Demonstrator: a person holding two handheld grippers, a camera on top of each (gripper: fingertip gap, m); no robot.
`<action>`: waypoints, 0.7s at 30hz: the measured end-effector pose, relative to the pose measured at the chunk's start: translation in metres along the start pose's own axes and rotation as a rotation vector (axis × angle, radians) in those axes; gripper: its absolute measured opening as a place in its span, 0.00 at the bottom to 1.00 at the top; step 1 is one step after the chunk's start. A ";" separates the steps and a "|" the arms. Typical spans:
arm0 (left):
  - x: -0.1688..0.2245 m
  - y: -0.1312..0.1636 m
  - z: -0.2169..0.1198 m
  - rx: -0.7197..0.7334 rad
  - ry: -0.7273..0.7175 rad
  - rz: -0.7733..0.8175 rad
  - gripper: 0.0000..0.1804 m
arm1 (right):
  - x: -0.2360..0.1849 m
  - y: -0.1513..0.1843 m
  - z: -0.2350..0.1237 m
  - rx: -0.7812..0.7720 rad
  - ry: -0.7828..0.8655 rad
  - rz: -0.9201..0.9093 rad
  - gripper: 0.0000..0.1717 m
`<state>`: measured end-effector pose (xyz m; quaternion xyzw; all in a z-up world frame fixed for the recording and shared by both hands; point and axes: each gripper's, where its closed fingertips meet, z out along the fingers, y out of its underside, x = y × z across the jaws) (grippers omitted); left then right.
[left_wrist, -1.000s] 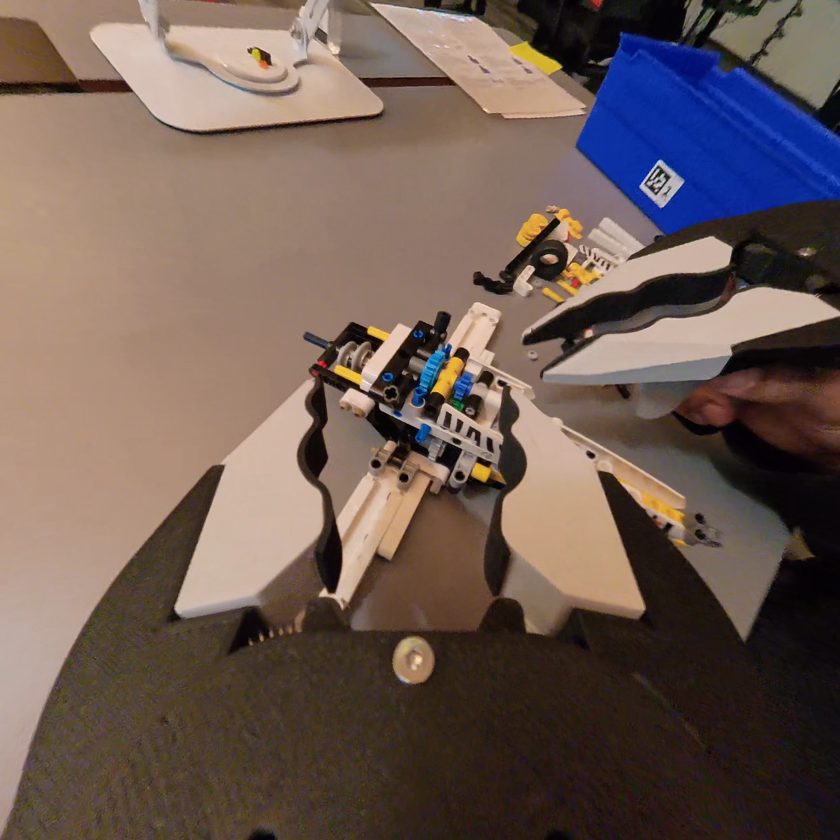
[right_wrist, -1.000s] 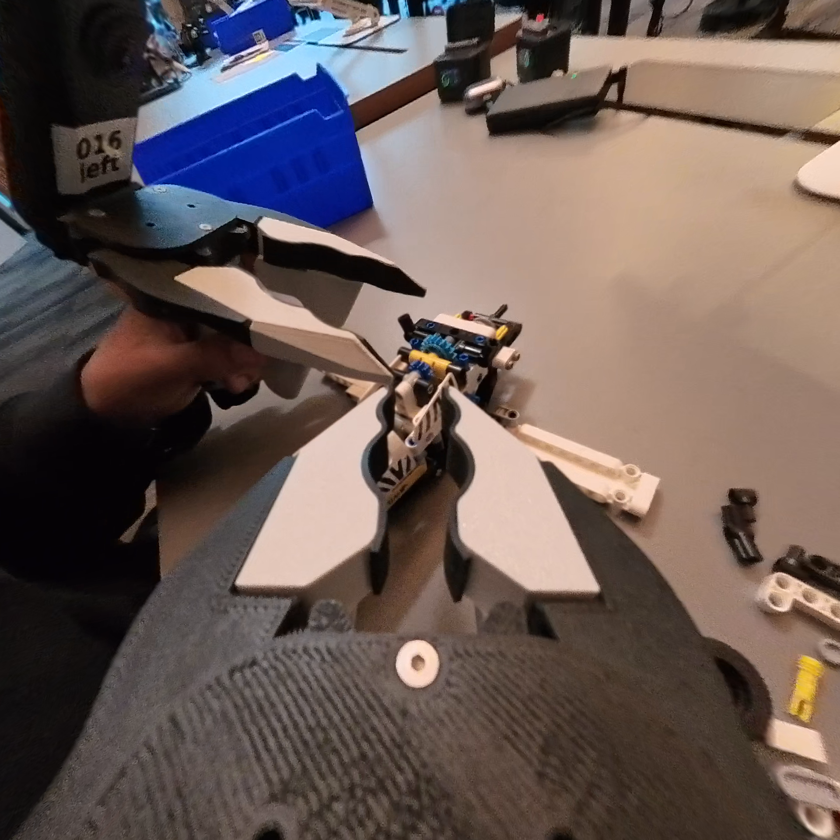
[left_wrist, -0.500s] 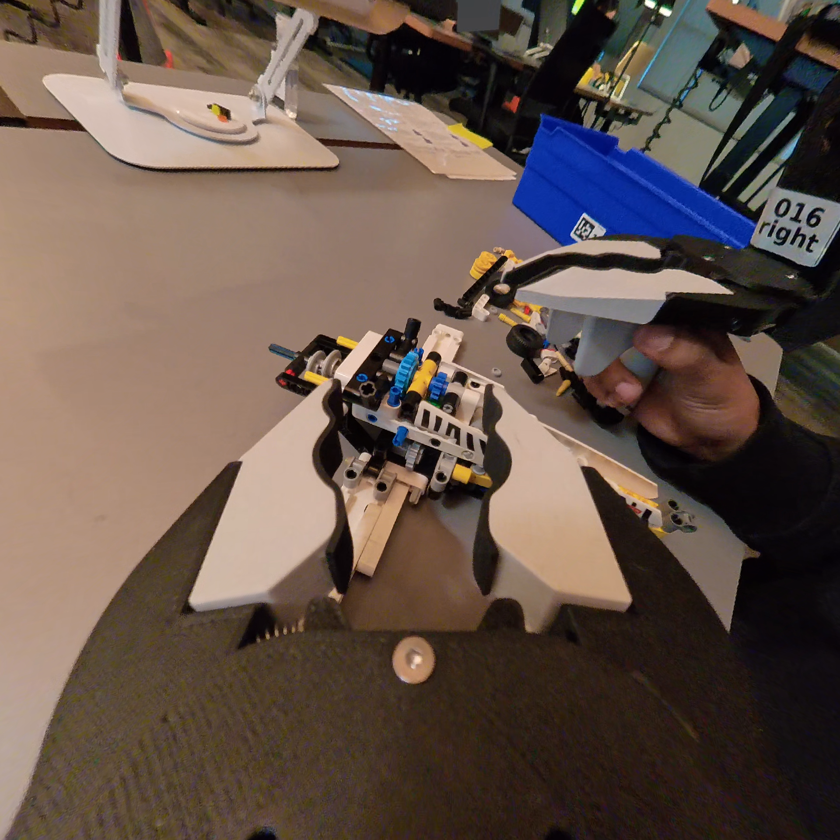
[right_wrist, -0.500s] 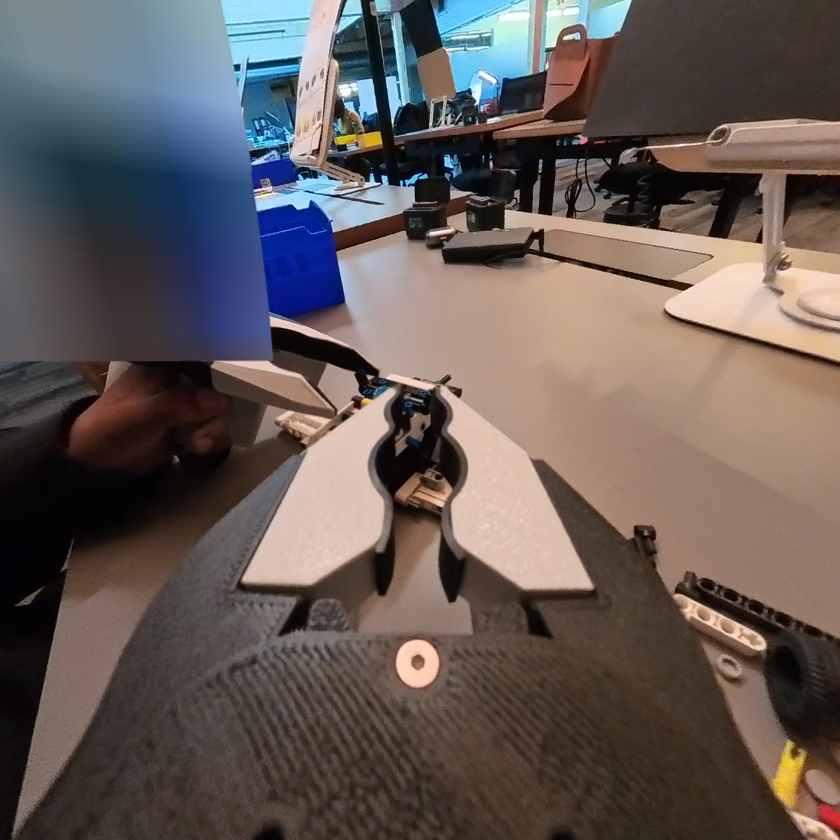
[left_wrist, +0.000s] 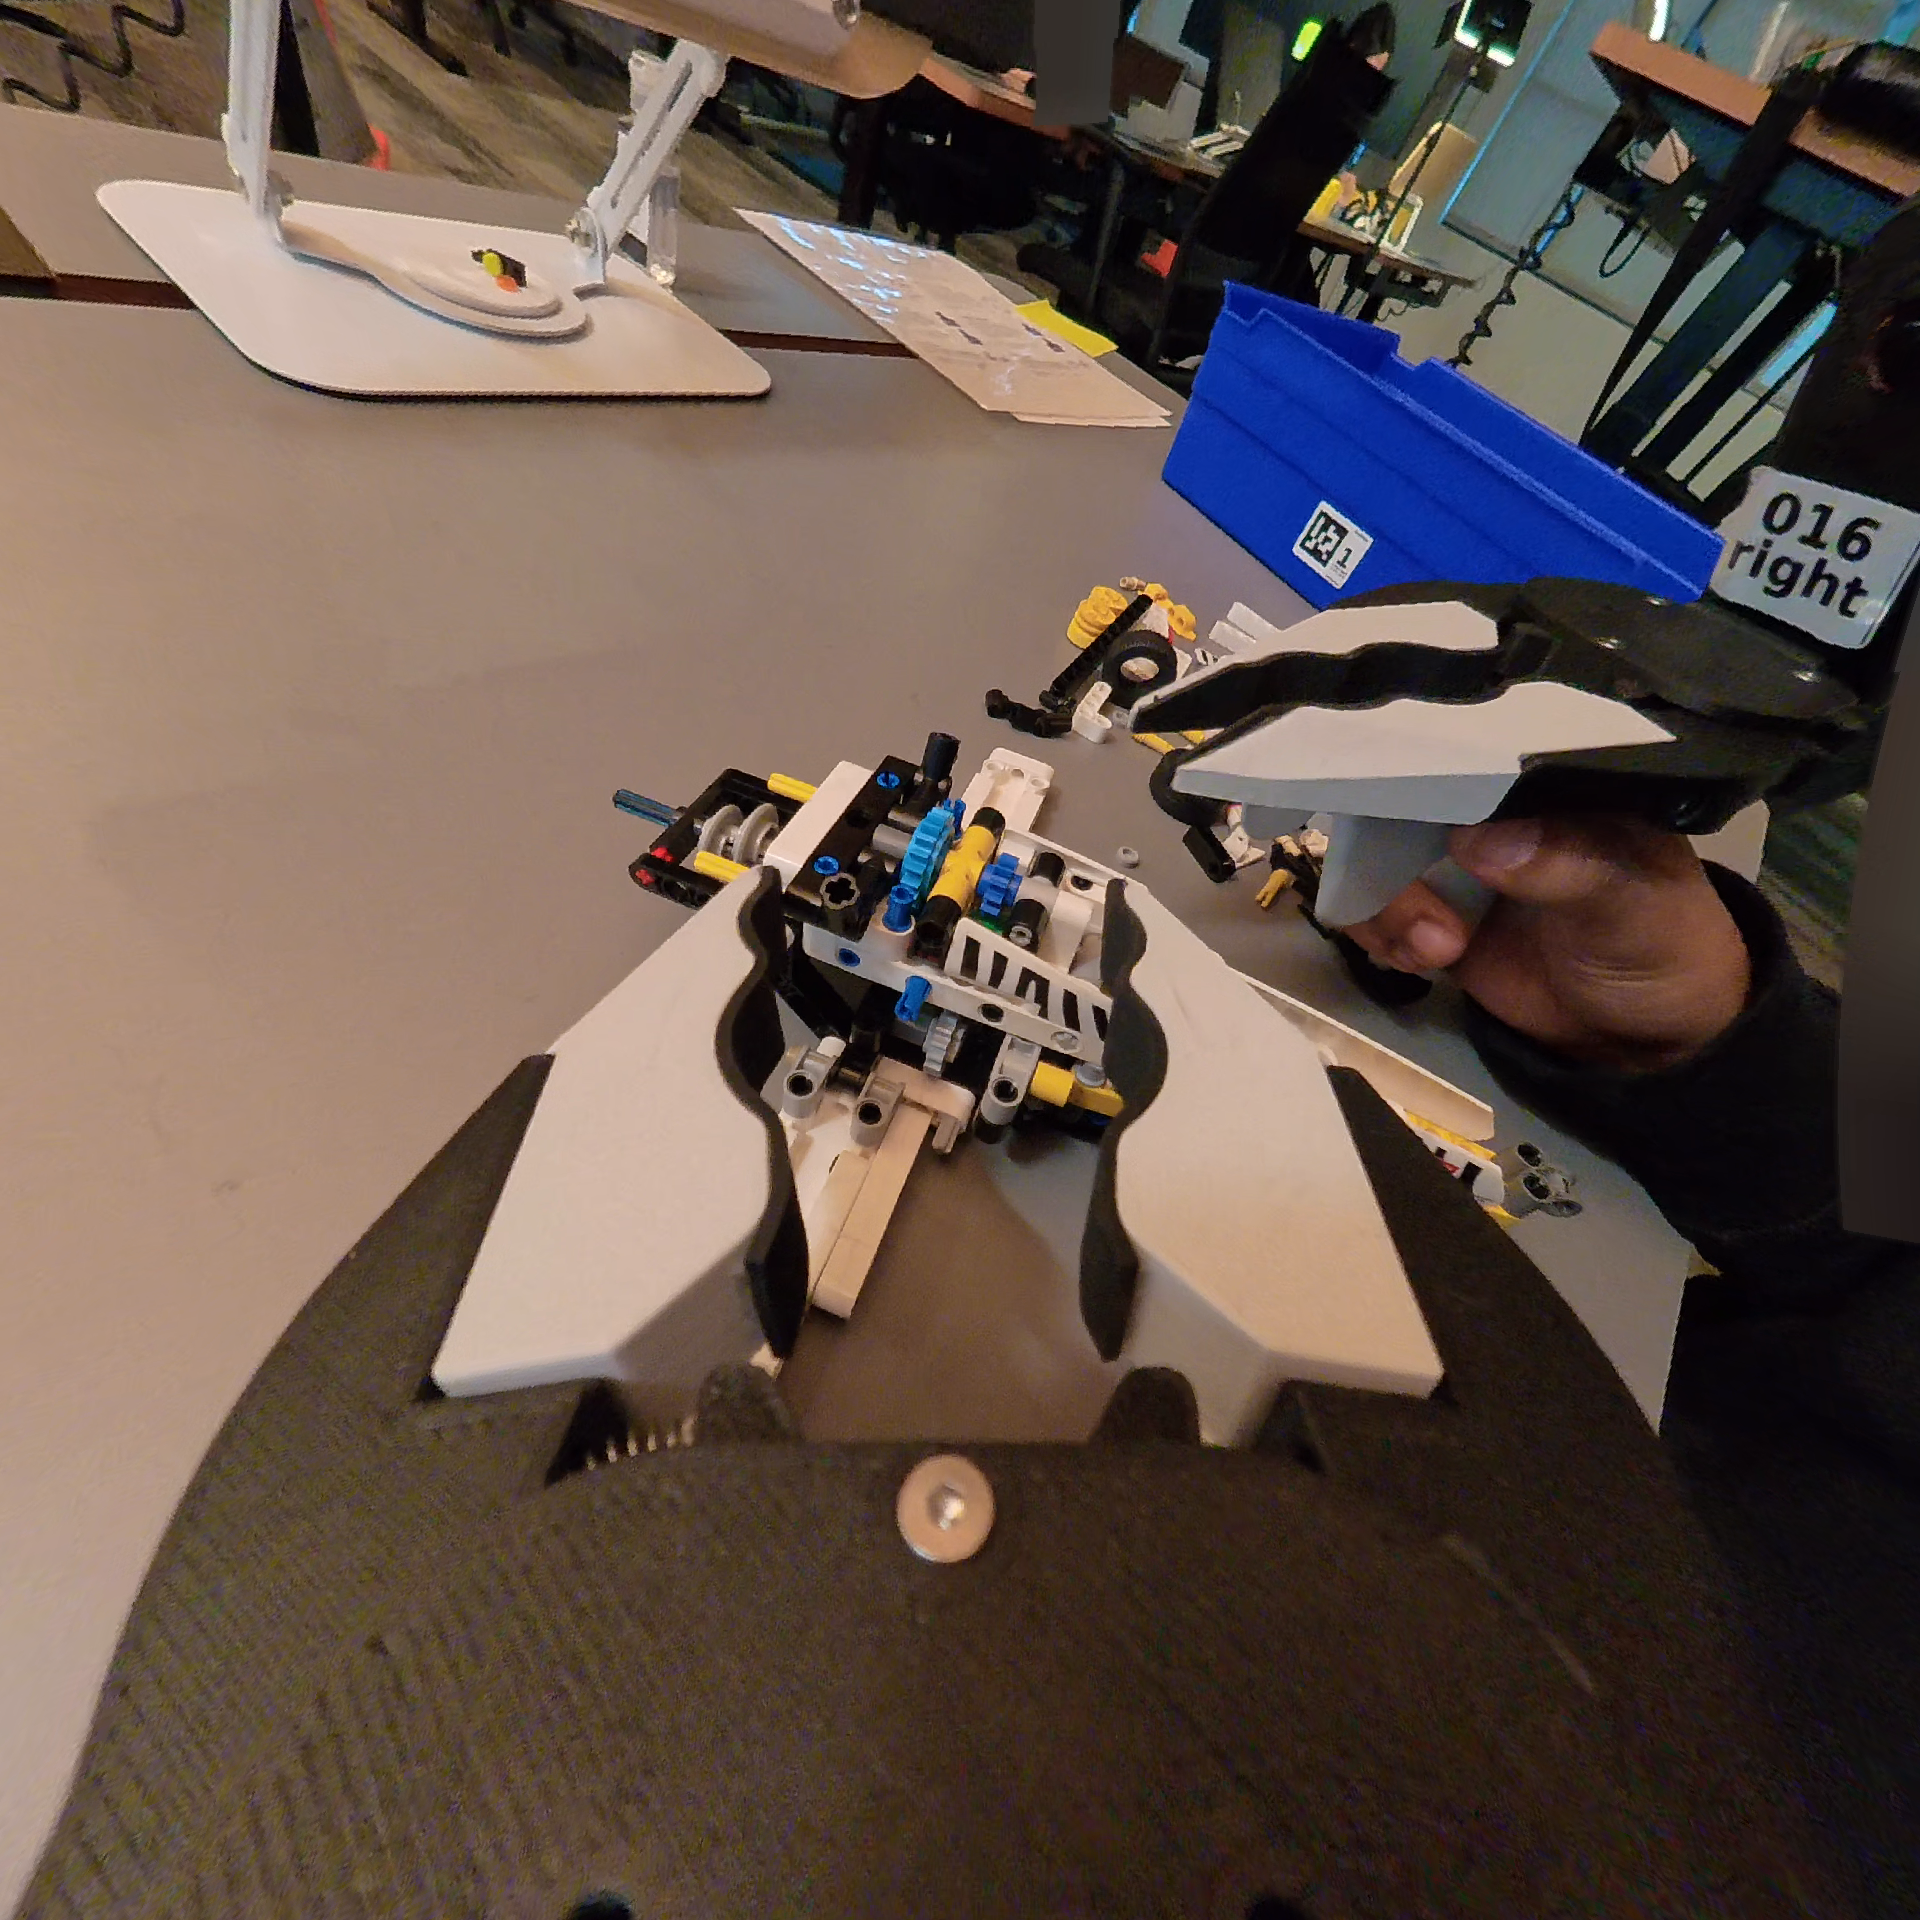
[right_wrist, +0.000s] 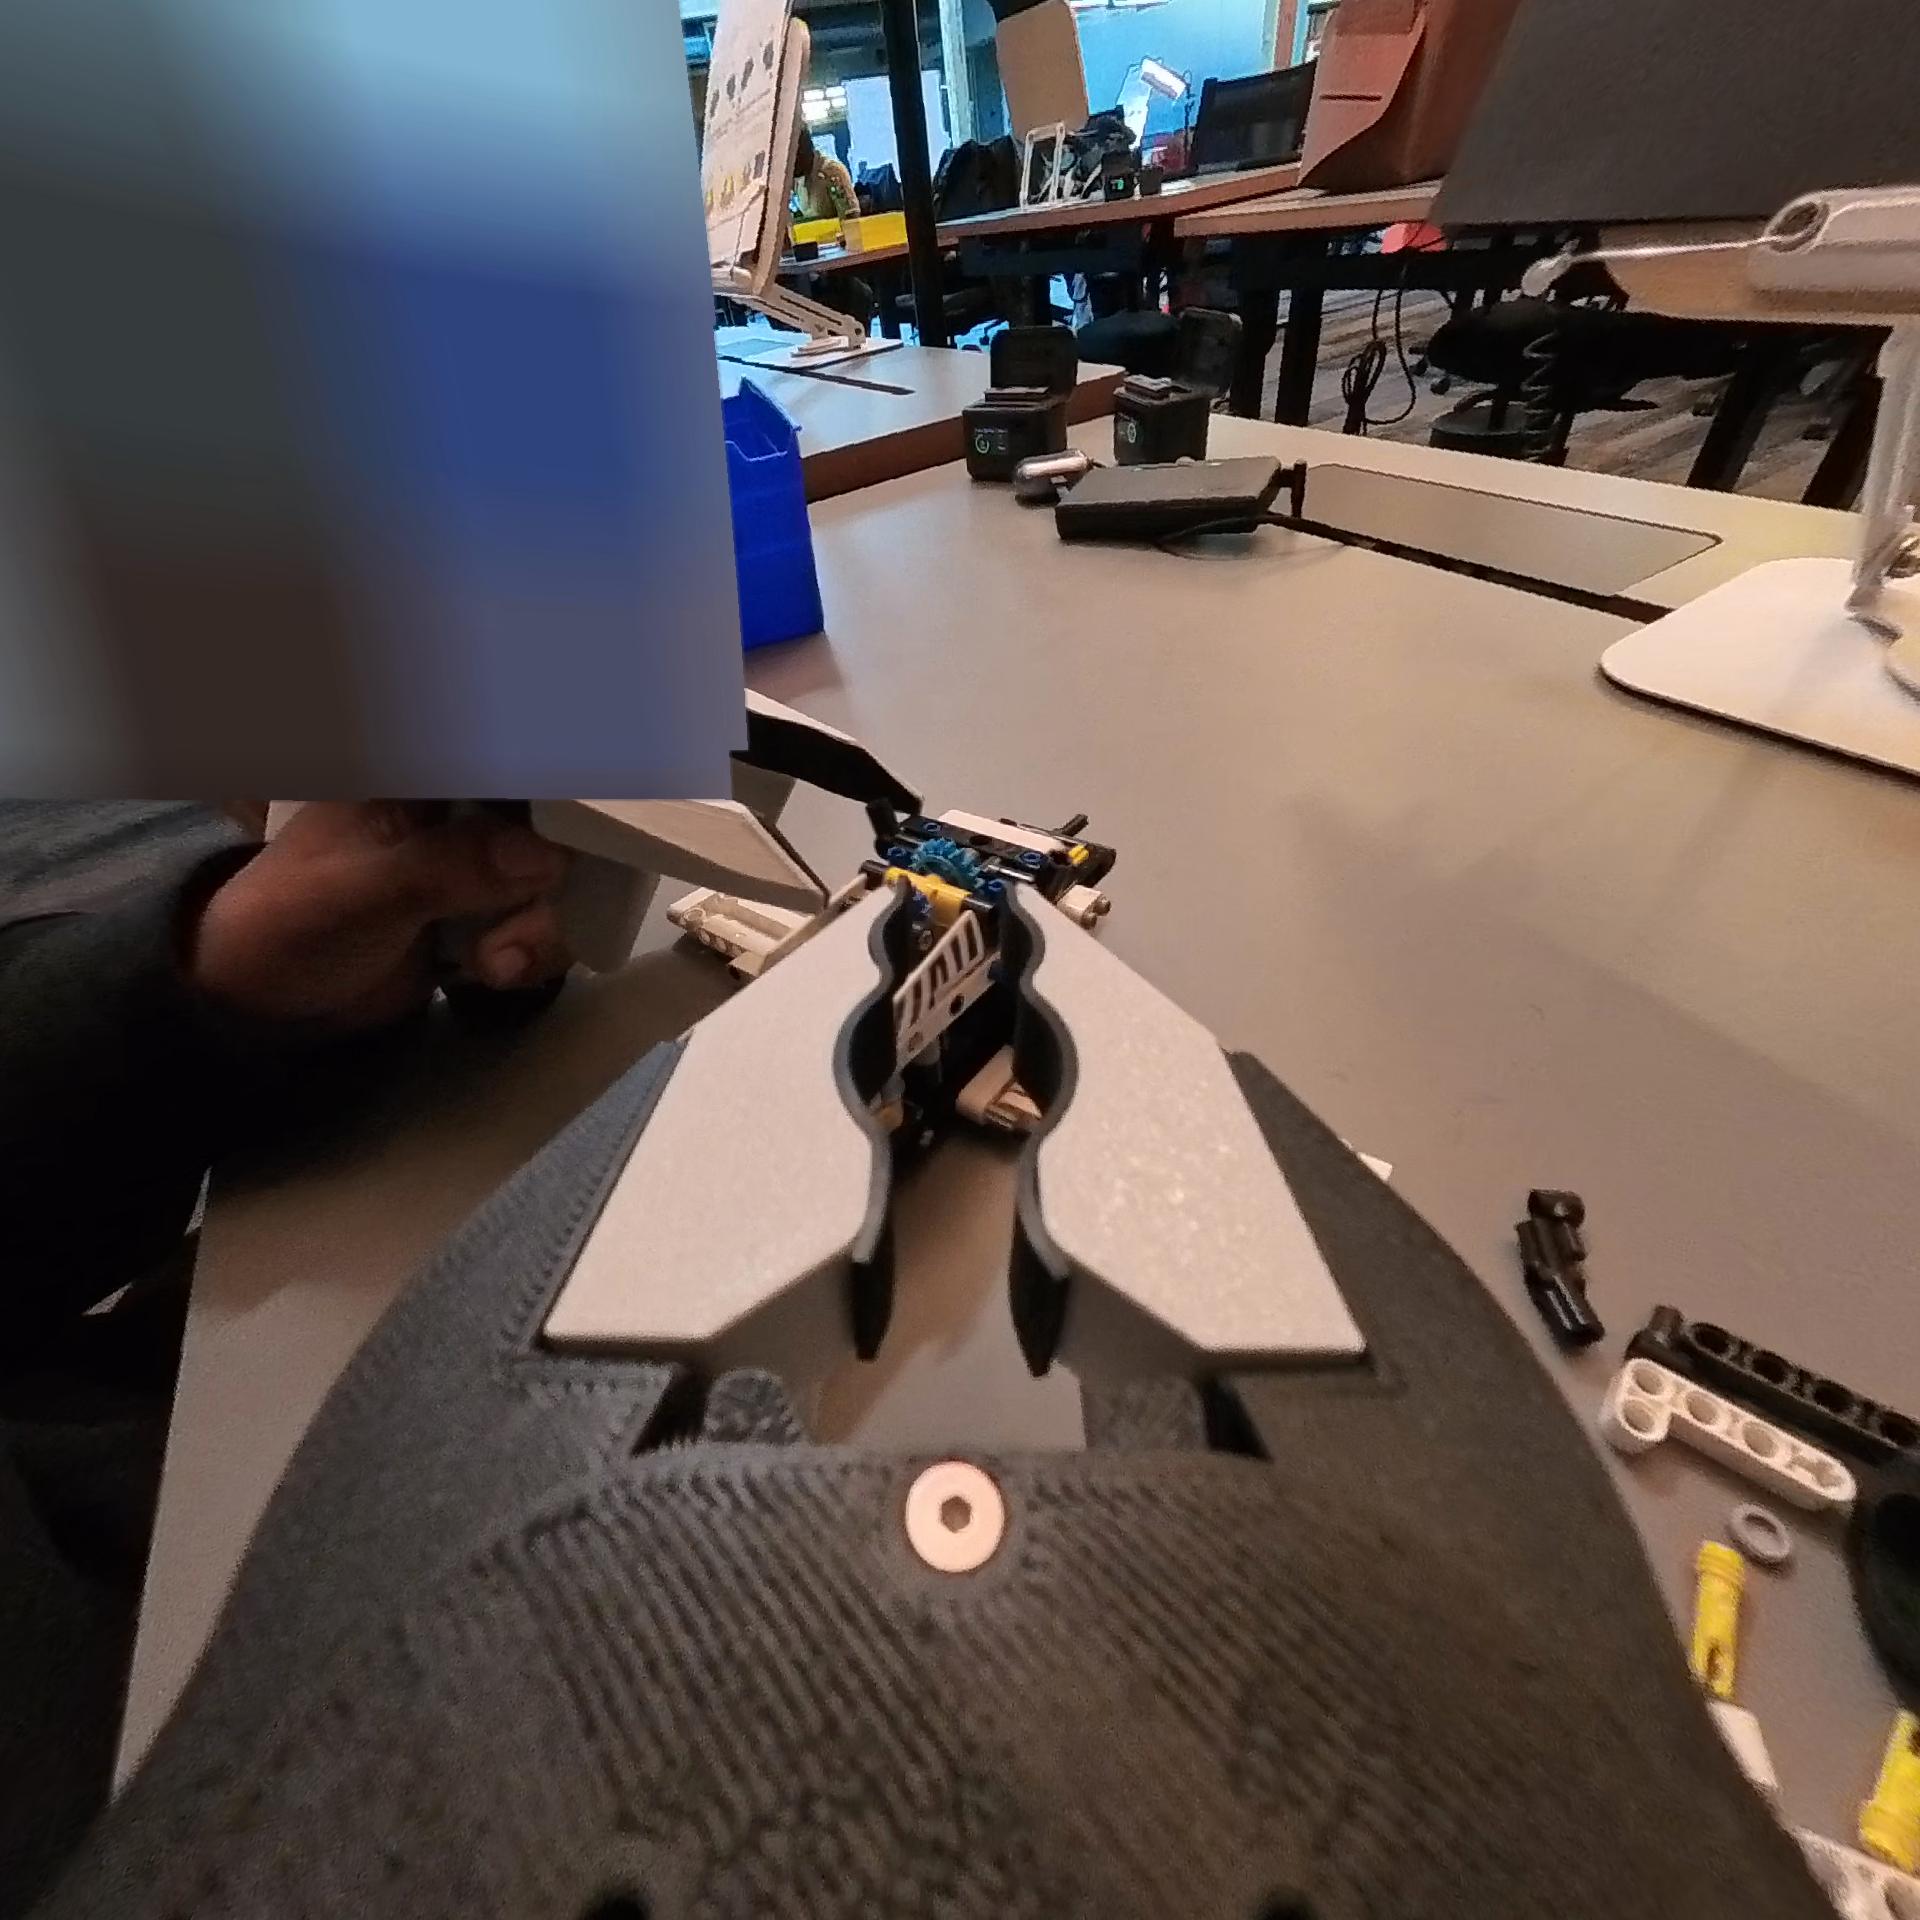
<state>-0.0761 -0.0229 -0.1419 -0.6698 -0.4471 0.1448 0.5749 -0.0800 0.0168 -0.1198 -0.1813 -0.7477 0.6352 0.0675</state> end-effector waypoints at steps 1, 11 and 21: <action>0.000 0.000 0.000 0.000 0.001 -0.001 0.32 | -0.001 -0.001 -0.001 0.005 0.001 -0.002 0.08; 0.000 0.001 0.001 -0.006 -0.001 -0.005 0.32 | -0.008 -0.018 -0.012 0.095 -0.032 0.041 0.08; 0.000 0.002 0.001 -0.010 -0.006 -0.003 0.32 | -0.009 -0.024 -0.019 0.141 -0.066 0.102 0.09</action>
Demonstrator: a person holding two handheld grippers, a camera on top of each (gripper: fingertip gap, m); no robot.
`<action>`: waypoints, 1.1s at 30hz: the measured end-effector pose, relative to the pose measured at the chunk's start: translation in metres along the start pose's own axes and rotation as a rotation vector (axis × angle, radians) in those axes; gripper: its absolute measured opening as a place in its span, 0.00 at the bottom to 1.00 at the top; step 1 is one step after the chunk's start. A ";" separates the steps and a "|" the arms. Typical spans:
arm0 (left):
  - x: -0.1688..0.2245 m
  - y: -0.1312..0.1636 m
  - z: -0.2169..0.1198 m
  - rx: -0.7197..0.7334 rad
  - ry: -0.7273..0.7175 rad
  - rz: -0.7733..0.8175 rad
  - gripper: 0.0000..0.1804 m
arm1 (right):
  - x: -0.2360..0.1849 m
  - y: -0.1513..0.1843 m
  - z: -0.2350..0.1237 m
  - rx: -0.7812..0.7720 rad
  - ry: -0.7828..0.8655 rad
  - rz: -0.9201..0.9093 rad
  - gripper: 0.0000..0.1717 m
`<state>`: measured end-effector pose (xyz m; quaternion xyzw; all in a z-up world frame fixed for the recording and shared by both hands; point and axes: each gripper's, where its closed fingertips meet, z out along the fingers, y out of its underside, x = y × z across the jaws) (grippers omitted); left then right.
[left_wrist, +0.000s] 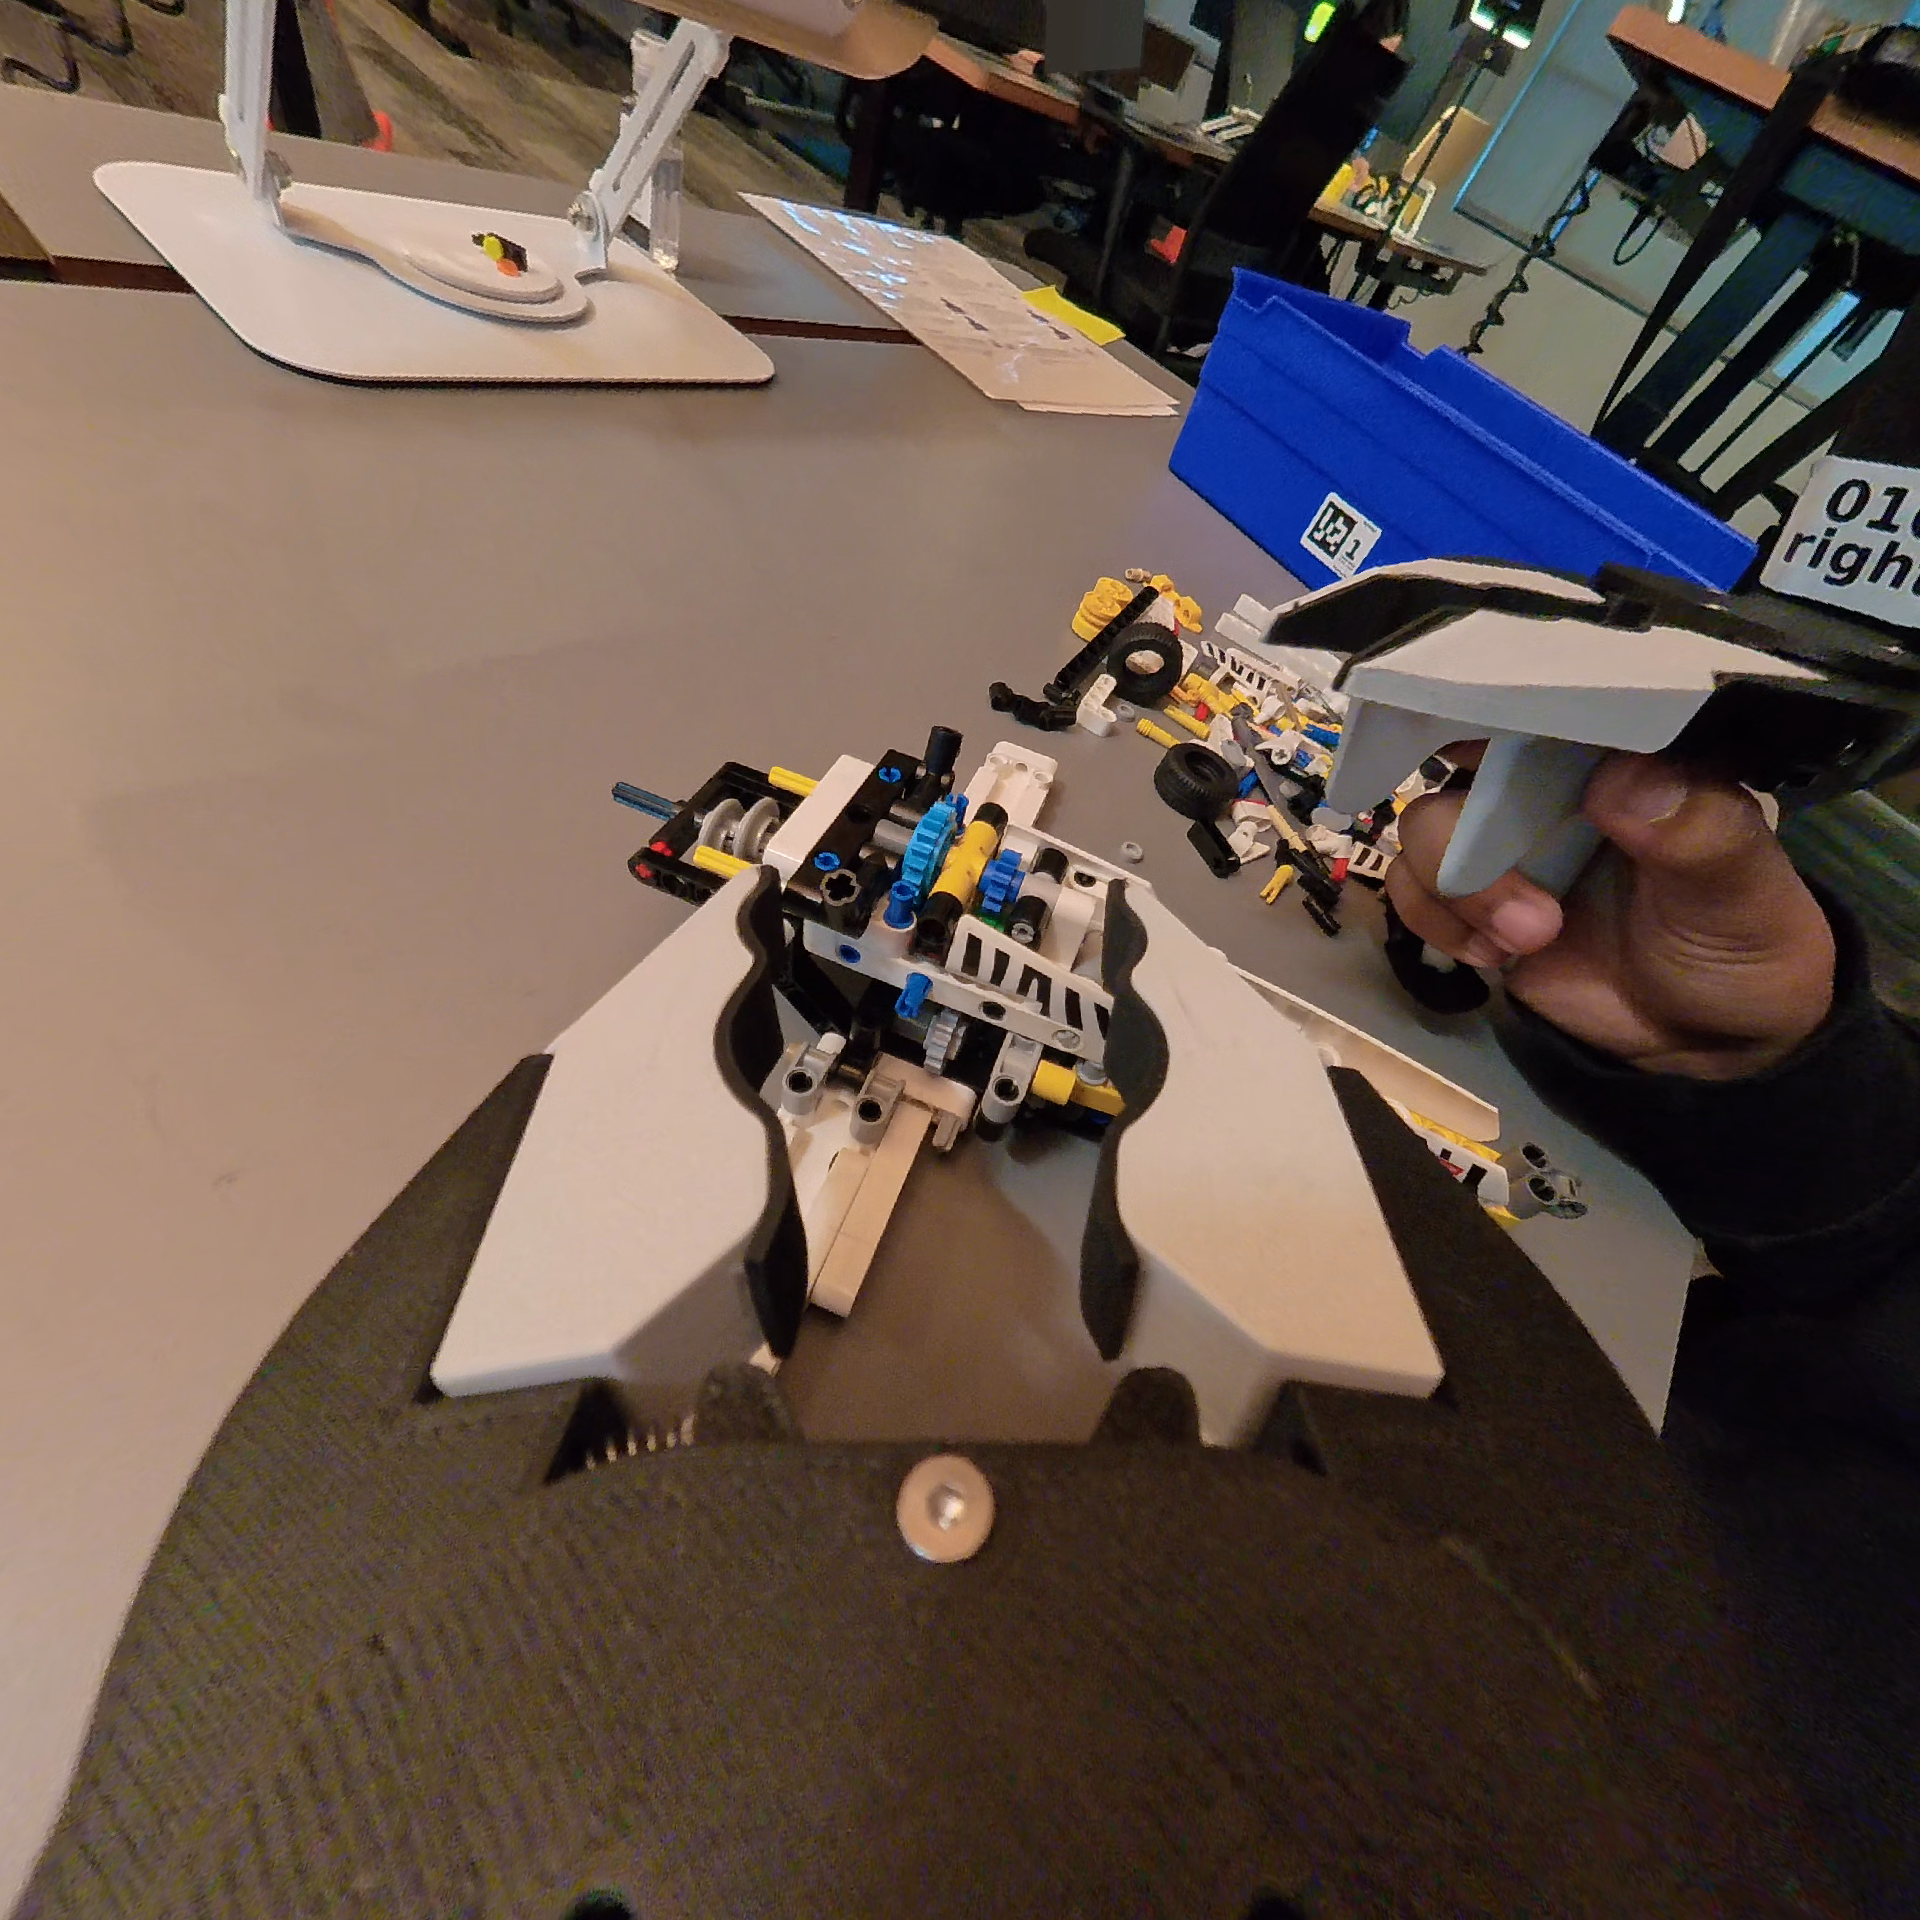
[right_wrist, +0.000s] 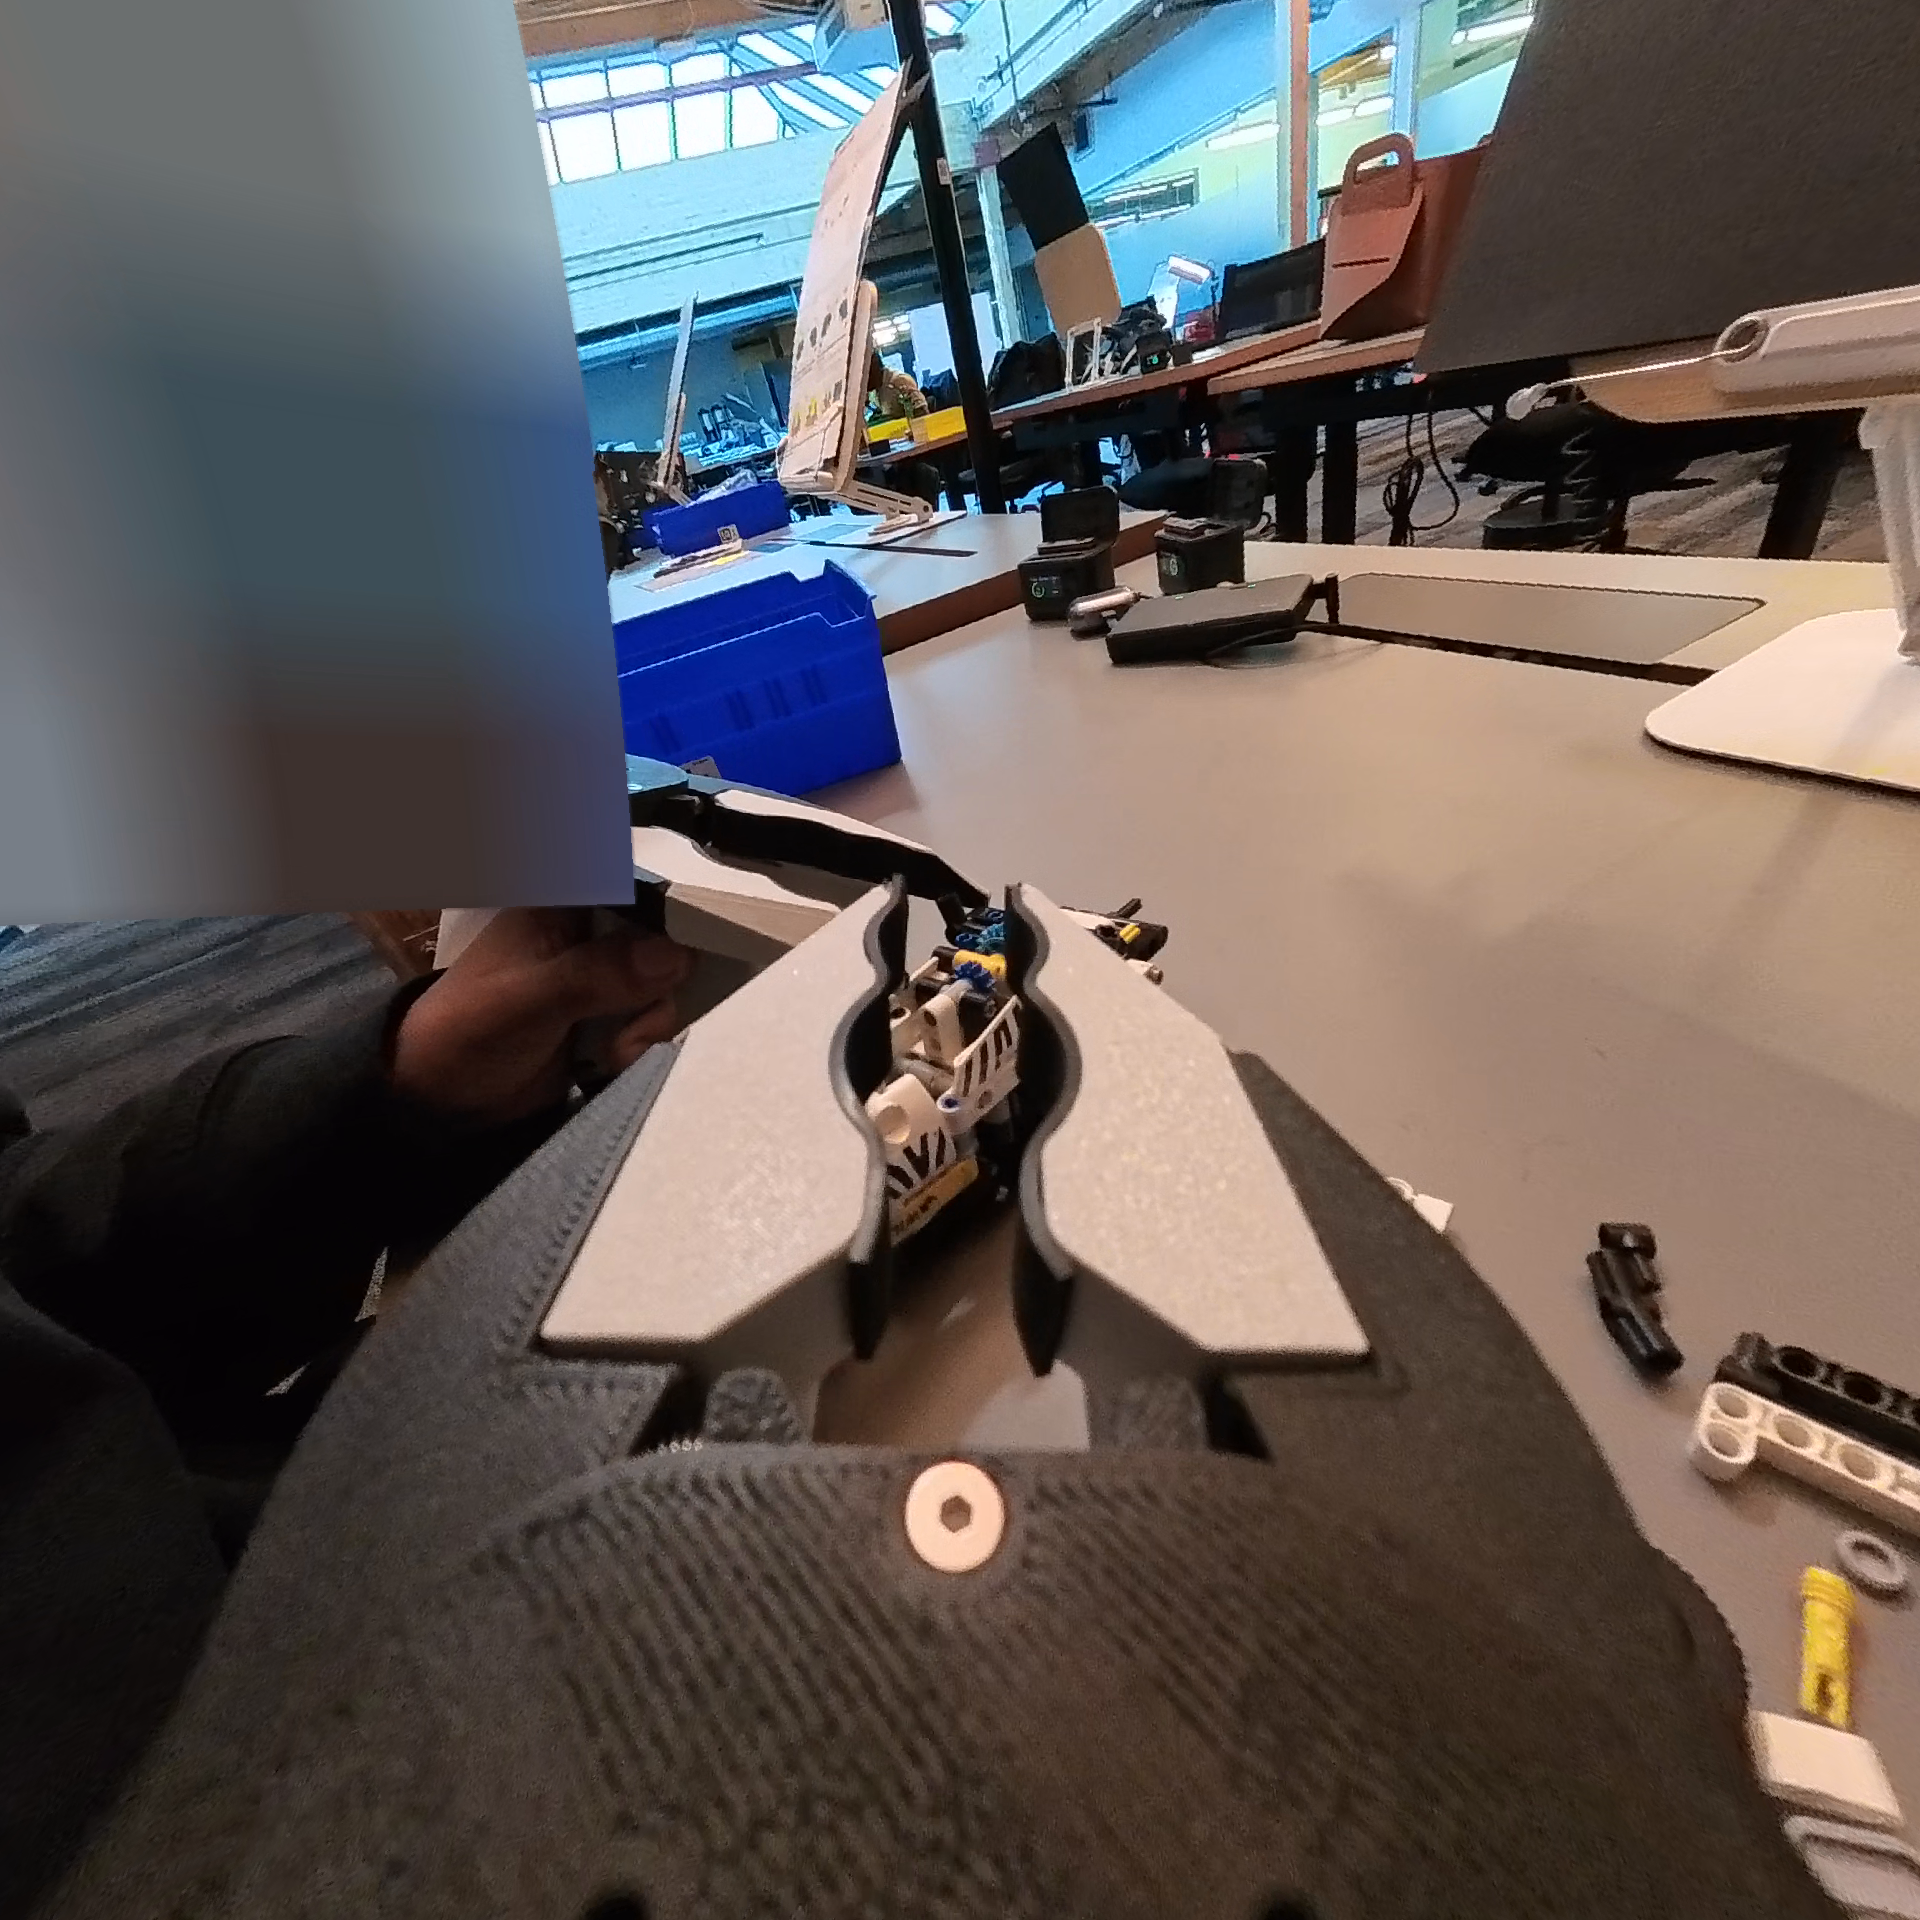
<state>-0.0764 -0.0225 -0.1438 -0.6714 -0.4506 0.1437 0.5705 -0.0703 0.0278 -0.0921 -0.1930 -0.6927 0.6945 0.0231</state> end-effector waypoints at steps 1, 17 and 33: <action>0.000 0.000 0.000 0.002 0.001 -0.002 0.32 | 0.000 0.000 0.000 0.001 0.001 0.000 0.09; 0.000 -0.002 -0.002 0.019 -0.010 0.005 0.33 | 0.001 -0.001 -0.003 0.008 0.005 0.003 0.10; 0.013 -0.021 -0.029 0.193 -0.060 0.094 0.29 | -0.013 0.014 -0.014 -0.065 -0.046 0.151 0.16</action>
